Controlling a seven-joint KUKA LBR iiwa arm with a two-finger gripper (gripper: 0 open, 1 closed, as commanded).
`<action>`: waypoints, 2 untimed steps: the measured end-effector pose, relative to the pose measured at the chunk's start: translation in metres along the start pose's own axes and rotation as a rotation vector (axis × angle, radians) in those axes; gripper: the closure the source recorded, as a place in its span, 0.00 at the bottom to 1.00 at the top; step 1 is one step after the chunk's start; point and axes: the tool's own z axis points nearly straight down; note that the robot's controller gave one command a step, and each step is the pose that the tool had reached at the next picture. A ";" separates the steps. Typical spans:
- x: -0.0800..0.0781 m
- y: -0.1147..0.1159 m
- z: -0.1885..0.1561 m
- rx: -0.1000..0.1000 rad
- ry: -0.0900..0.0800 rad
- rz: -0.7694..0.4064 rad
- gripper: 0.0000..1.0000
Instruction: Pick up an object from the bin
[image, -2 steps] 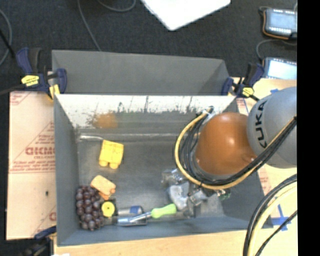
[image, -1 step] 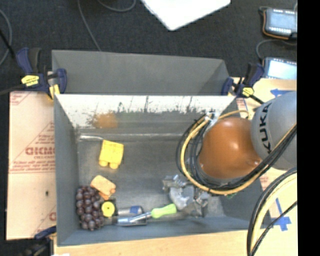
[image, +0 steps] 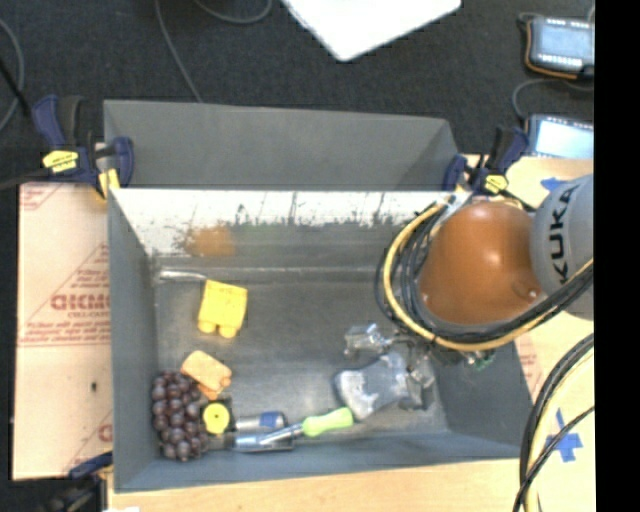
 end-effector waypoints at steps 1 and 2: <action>-0.001 -0.006 0.004 0.010 -0.009 0.048 0.00; 0.000 0.000 0.019 0.002 -0.002 0.051 0.00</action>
Offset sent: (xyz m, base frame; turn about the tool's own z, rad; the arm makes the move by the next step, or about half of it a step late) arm -0.0042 -0.0015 -0.0360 -0.1888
